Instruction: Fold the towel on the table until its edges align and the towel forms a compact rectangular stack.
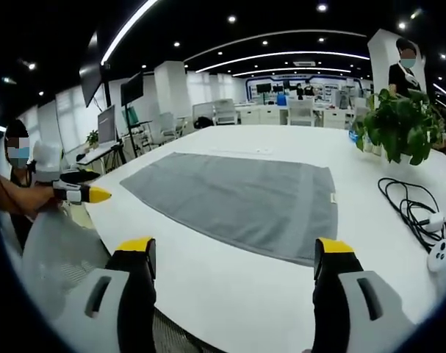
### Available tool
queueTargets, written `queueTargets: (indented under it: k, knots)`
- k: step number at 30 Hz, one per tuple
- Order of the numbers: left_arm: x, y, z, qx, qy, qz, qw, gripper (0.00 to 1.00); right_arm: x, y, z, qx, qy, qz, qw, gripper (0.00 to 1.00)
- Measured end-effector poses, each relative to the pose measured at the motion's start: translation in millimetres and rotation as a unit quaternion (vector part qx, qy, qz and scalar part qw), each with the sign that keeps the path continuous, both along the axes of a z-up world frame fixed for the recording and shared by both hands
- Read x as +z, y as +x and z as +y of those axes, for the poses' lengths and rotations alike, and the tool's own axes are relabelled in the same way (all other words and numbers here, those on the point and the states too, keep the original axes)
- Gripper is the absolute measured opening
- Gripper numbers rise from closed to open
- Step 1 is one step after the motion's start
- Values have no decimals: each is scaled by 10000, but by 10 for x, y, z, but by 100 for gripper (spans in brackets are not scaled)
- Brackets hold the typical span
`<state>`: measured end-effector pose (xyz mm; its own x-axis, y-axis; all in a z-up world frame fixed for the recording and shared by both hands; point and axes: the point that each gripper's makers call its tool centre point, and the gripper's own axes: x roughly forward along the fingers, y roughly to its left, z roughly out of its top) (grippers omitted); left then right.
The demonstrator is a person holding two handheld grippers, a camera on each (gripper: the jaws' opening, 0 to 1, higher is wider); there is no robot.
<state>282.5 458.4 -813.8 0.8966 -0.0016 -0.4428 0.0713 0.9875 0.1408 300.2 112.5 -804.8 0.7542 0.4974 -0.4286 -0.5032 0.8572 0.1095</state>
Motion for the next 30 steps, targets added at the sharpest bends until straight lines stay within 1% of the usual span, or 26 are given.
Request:
queueTargets:
  k: [1,3,6,7,9,11,12,14,15,16,18,20,23,26,30]
  knots:
    - [39,22,-39,-43,-43,-37,10000,84,19,0,-19,-13,-13,-17,10000,90]
    - [89,35,-146,-161,-24,-30,9999,82,42,16,-79,-42,-22,-50,10000,90]
    - [122,120,-307,-539,148,-76,9984,81,93,70,-194,-94,-48,-114,9999,90]
    - [139,135,-355,-595,132,-90,9981,81,110,86,-219,-104,-56,-133,9998,90]
    - [242,158,-499,-700,88,-179,9973,80,145,127,-286,-113,-78,-164,9998,89]
    - [265,194,-560,-766,27,-203,9969,80,205,153,-333,-96,-68,-206,9997,89]
    - [299,205,-646,-833,14,-215,9963,80,234,167,-352,-95,-67,-249,9996,89]
    - [319,241,-756,-1046,81,-246,9942,80,258,212,-406,-91,-72,-291,9995,89]
    - [314,252,-797,-1114,74,-207,9935,80,270,229,-429,-87,-77,-304,9995,89]
    - [341,259,-874,-1195,64,-200,9926,80,286,242,-451,-83,-84,-321,9994,88]
    - [382,276,-964,-1300,101,-218,9912,80,333,273,-508,-78,-92,-379,9992,88]
    - [415,303,-1072,-1417,76,-201,9897,80,343,321,-577,-78,-116,-399,9991,87]
    - [475,345,-1239,-1599,40,-196,9869,81,413,369,-673,-80,-130,-454,9989,86]
    - [520,379,-1351,-1721,-5,-203,9849,81,451,439,-783,-129,-167,-501,9985,85]
    - [588,433,-1541,-1936,-47,-213,9808,81,563,493,-883,-203,-150,-581,9980,85]
